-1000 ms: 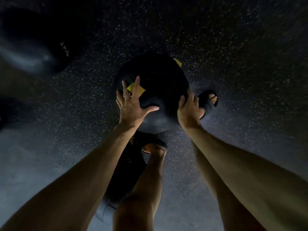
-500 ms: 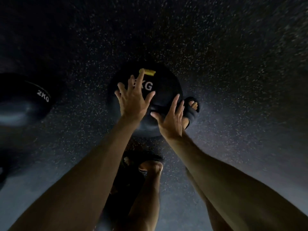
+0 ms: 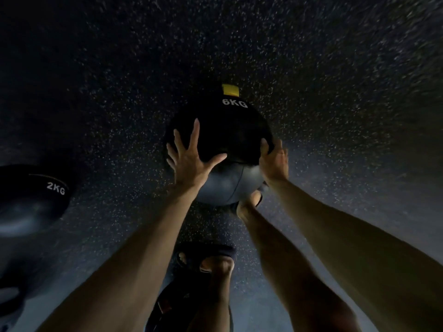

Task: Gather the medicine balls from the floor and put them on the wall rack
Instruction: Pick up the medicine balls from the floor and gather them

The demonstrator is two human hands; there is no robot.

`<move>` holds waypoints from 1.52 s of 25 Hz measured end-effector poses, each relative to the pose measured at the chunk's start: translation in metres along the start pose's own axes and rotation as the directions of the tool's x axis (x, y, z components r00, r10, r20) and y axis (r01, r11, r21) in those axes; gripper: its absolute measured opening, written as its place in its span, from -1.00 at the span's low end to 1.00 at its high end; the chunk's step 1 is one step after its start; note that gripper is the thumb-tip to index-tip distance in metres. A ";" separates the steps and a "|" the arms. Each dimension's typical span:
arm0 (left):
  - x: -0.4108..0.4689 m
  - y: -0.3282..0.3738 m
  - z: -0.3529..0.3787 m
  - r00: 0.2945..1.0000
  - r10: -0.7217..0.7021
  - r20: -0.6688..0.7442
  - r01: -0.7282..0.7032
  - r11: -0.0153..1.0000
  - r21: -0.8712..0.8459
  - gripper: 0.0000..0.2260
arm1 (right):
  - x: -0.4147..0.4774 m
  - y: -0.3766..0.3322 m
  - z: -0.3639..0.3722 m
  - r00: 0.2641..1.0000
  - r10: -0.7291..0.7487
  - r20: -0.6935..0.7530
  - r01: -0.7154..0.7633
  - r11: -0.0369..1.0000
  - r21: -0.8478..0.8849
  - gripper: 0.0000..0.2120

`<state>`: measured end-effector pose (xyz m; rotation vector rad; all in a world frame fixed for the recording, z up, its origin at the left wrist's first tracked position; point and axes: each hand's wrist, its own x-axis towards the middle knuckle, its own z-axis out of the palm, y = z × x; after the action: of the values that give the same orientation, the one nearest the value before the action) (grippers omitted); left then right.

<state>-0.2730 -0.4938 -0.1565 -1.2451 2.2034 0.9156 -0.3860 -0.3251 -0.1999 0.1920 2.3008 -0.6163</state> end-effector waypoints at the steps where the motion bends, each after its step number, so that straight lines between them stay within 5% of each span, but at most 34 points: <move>1: 0.008 0.020 0.002 1.000 -0.026 -0.003 0.026 0.999 0.028 -0.04 | -0.008 0.000 -0.008 0.998 -0.069 -0.002 0.069 0.998 -0.011 -0.45; 5: 0.053 0.093 -0.004 0.990 -0.135 0.026 0.131 0.982 0.138 -0.14 | -0.047 0.003 -0.013 0.952 -0.288 0.101 0.297 0.950 -0.098 -0.15; 8: 0.073 0.120 -0.012 0.998 -0.058 0.007 0.056 0.982 0.180 -0.29 | -0.026 -0.010 -0.019 0.970 -0.207 0.127 0.220 0.971 -0.092 0.01; 13: 0.065 0.092 -0.026 0.950 0.301 0.078 -0.309 0.944 0.115 -0.17 | 0.042 -0.047 -0.059 0.986 -0.051 0.159 0.066 0.994 -0.090 -0.05; 20: 0.099 0.126 -0.038 0.953 0.247 0.176 -0.282 0.936 0.212 -0.01 | 0.092 -0.094 -0.081 0.991 0.129 0.026 -0.130 0.992 0.003 -0.30; 24: 0.155 0.179 -0.060 0.967 0.128 0.219 -0.171 0.967 0.189 -0.06 | 0.070 -0.104 -0.079 0.986 -0.100 -0.135 0.094 0.994 -0.049 -0.36; 28: 0.211 0.234 -0.081 0.972 0.105 0.210 -0.131 0.985 0.116 -0.23 | 0.033 -0.104 -0.069 0.973 -0.200 -0.112 0.192 0.978 -0.077 -0.11; 33: 0.243 0.266 -0.098 0.952 0.274 0.134 -0.292 0.946 0.144 -0.43 | 0.093 -0.148 -0.098 0.991 -0.089 -0.100 0.087 0.996 -0.020 -0.02; 38: 0.219 0.229 -0.117 0.855 0.473 0.213 -0.509 0.843 0.171 -0.13 | 0.192 -0.222 -0.160 0.993 0.058 -0.105 -0.055 0.998 0.034 -0.23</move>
<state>-0.5862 -0.6188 -0.1452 -0.4772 2.4528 0.8805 -0.6922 -0.4499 -0.1518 0.3107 2.3803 -0.6261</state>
